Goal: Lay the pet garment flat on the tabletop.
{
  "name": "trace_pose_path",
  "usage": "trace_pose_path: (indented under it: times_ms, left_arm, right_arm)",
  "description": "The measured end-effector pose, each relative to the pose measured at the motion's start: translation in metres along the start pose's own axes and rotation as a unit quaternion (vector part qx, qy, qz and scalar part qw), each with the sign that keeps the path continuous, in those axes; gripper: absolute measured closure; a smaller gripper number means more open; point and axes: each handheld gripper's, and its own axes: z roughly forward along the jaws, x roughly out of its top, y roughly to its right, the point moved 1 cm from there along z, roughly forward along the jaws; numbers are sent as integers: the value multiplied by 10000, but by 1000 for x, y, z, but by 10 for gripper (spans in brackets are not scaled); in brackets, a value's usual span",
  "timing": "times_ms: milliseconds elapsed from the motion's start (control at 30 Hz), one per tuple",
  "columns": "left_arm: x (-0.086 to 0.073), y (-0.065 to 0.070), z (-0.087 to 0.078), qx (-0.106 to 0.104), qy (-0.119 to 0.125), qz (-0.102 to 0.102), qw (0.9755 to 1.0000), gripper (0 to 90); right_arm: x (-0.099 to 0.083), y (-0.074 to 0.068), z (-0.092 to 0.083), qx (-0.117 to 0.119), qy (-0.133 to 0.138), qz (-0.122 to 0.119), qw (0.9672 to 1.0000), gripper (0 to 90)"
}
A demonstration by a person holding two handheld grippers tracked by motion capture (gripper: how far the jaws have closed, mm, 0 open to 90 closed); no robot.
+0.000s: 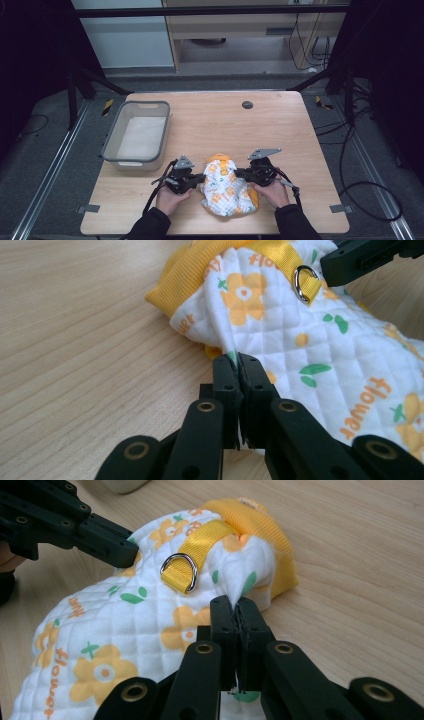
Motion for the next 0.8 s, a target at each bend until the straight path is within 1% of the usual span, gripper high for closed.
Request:
trace_pose_path:
  times_ms: [67,100,133,167,200,233,267,300,333,367,400,433,467,500,533,567,600,633,667,700,733,767,800]
  left_arm:
    - [1,1,-3,-12,40,-4,10000,876]
    - [3,2,-8,-20,123,8,9999,876]
    - [3,2,-8,-20,123,8,9999,876]
    - [6,5,-14,-19,225,33,9997,877]
    - [6,5,-14,-19,225,33,9997,878]
    - [8,7,-17,-9,279,57,9996,878]
    - [9,9,-20,-19,334,67,9994,878]
    - [13,14,-27,9,438,141,9989,879]
    - [13,14,-27,9,438,141,9989,879]
    - [18,19,-34,-1,551,207,9983,879]
    - [18,19,-34,-1,551,207,9983,879]
    - [22,26,-41,9,643,352,9973,880]
    - [22,26,-41,9,643,352,9973,879]
    - [24,29,-45,12,680,420,9968,880]
    - [27,33,-48,17,728,490,9961,880]
    - [29,36,-53,30,769,571,9954,880]
    - [32,38,-57,26,820,614,9947,880]
    - [34,40,-61,12,886,639,9940,880]
    - [41,41,-66,33,995,681,9927,879]
    - [41,41,-66,33,995,681,9927,879]
    - [46,41,-68,93,1020,711,9922,879]
    - [56,39,-68,219,1113,724,9909,879]
    - [61,37,-68,284,1192,672,9902,879]
  right_arm:
    - [0,0,-2,9,35,-7,10000,880]
    - [1,-2,-8,30,122,-12,9999,880]
    - [1,-2,-8,30,122,-12,9999,880]
    - [1,-5,-13,40,198,-24,9998,881]
    - [1,-5,-13,40,198,-24,9998,881]
    - [1,-7,-18,41,288,-79,9995,881]
    - [1,-7,-18,41,288,-79,9995,881]
    - [2,-10,-23,49,357,-139,9993,881]
    - [2,-10,-23,49,357,-139,9993,881]
    - [4,-15,-28,43,416,-177,9990,879]
    - [5,-17,-32,39,440,-203,9988,879]
    - [7,-19,-35,46,490,-252,9985,878]
    - [7,-19,-35,46,490,-252,9985,878]
    - [10,-24,-43,39,574,-314,9979,879]
    - [10,-24,-43,39,574,-314,9979,879]
    - [12,-26,-48,53,635,-336,9974,878]
    - [14,-29,-52,52,693,-353,9970,879]
    - [19,-33,-60,58,840,-399,9956,878]
    - [22,-34,-62,42,913,-398,9950,877]
    - [22,-34,-62,42,913,-398,9950,877]
    - [25,-35,-64,2,978,-415,9943,875]
    - [34,-35,-66,-146,1147,-397,9925,872]
    - [38,-33,-65,-249,1247,-370,9912,864]
